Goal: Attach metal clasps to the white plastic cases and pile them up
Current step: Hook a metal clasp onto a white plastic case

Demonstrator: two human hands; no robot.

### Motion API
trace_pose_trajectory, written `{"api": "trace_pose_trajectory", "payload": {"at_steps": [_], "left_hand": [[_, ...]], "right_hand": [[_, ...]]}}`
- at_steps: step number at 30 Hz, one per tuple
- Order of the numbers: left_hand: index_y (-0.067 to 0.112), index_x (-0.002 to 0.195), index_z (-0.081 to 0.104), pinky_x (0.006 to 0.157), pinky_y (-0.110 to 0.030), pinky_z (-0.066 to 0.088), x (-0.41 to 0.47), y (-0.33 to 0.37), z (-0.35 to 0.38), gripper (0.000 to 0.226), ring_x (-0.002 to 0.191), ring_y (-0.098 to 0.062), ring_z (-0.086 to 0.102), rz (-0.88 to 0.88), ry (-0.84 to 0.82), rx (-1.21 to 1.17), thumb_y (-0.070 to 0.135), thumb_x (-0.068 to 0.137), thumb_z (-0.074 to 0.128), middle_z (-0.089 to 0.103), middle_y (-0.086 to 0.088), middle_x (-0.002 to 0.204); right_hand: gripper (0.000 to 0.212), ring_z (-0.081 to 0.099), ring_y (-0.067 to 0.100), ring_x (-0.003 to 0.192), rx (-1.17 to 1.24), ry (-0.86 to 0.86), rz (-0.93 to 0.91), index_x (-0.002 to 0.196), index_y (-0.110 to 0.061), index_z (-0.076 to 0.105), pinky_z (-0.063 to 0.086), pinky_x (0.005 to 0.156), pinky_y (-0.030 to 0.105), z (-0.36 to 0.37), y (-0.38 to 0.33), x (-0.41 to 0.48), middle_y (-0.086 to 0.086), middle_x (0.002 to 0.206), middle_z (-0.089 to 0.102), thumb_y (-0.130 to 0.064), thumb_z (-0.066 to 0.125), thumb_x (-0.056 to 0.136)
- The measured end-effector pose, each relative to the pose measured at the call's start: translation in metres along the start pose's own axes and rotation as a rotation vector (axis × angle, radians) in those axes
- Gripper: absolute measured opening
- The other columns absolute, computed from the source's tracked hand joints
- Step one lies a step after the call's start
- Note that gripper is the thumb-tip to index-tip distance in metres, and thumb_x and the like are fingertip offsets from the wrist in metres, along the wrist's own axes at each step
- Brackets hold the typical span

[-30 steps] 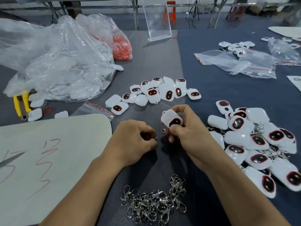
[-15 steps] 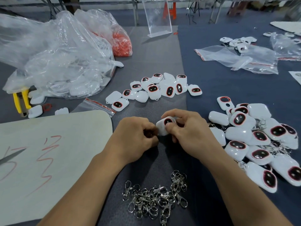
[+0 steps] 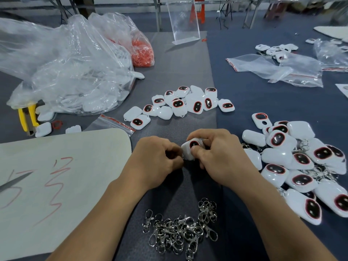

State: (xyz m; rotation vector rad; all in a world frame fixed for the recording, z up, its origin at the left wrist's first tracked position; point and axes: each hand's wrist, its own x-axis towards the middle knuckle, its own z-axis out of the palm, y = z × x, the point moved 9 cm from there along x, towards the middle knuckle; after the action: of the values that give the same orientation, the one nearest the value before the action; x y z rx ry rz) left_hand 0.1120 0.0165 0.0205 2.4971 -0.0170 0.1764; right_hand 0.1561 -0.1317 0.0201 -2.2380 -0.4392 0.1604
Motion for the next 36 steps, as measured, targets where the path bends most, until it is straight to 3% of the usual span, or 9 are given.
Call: {"api": "trace_pose_trajectory", "payload": {"at_steps": [6,12,15,18,23,25,29,36], "left_hand": [[0.034,0.085,0.078,0.068,-0.027,0.046,-0.001,-0.001,0.0,0.008,0.071,-0.007,0.059,-0.015,0.01,0.017,0.033,0.078,0.077,0.068,0.01,0.072],[0.035,0.081,0.077,0.056,-0.012,0.037,-0.001,-0.003,0.002,0.017,0.067,-0.007,0.06,-0.026,0.027,-0.001,0.043,0.069,0.068,0.065,0.012,0.063],[0.035,0.08,0.077,0.055,-0.012,0.039,-0.003,-0.003,0.001,0.017,0.065,-0.003,0.06,-0.033,0.054,-0.009,0.042,0.067,0.069,0.064,0.016,0.061],[0.033,0.077,0.076,0.054,-0.016,0.041,-0.005,-0.003,-0.002,0.011,0.061,-0.004,0.059,-0.038,0.09,-0.014,0.04,0.068,0.073,0.063,0.016,0.06],[0.03,0.073,0.072,0.058,-0.019,0.036,-0.006,0.008,-0.012,0.013,0.065,-0.004,0.055,0.05,0.182,0.042,0.042,0.069,0.069,0.059,0.013,0.062],[0.032,0.072,0.072,0.057,-0.013,0.035,-0.007,0.01,-0.016,0.002,0.063,-0.004,0.055,0.072,0.228,-0.046,0.032,0.07,0.073,0.06,0.014,0.065],[0.034,0.08,0.079,0.059,-0.009,0.041,-0.005,0.002,-0.017,0.023,0.06,-0.002,0.059,0.045,0.26,-0.277,0.012,0.074,0.082,0.069,0.017,0.071],[0.034,0.088,0.081,0.069,-0.011,0.051,0.002,0.0,-0.016,0.024,0.073,-0.001,0.072,0.041,0.195,-0.561,0.012,0.078,0.084,0.077,0.014,0.08]], "right_hand": [[0.018,0.063,0.009,0.062,-0.018,0.027,-0.027,0.092,-0.034,0.074,0.05,0.061,0.022,-0.001,-0.007,-0.003,-0.007,0.067,0.065,-0.019,0.065,0.093],[0.017,0.056,0.001,0.047,0.054,0.0,0.024,0.089,-0.031,0.075,0.039,0.047,0.01,0.0,0.002,0.0,-0.017,0.049,0.06,-0.018,0.065,0.094],[0.019,0.053,0.004,0.037,0.153,-0.033,0.07,0.086,-0.027,0.074,0.04,0.041,0.013,0.004,0.008,-0.001,-0.013,0.047,0.061,-0.014,0.063,0.094],[0.017,0.054,0.002,0.042,0.124,0.0,0.076,0.083,-0.03,0.074,0.038,0.044,0.013,0.009,0.009,-0.004,-0.014,0.051,0.062,-0.02,0.064,0.092],[0.019,0.052,0.02,0.044,0.385,-0.027,0.149,0.084,-0.021,0.074,0.041,0.045,0.026,0.012,0.016,-0.003,0.014,0.057,0.066,-0.011,0.061,0.093],[0.021,0.049,0.028,0.048,0.52,-0.038,0.18,0.084,-0.016,0.075,0.039,0.043,0.028,0.011,0.018,-0.002,0.023,0.063,0.065,-0.004,0.06,0.092],[0.025,0.048,0.021,0.046,0.709,-0.043,0.253,0.08,-0.009,0.076,0.033,0.037,0.025,0.011,0.022,-0.001,0.02,0.065,0.061,0.002,0.057,0.092],[0.028,0.045,0.015,0.044,0.952,-0.134,0.384,0.08,-0.007,0.081,0.03,0.039,0.02,0.015,0.025,-0.005,0.018,0.065,0.062,0.0,0.055,0.088]]}}
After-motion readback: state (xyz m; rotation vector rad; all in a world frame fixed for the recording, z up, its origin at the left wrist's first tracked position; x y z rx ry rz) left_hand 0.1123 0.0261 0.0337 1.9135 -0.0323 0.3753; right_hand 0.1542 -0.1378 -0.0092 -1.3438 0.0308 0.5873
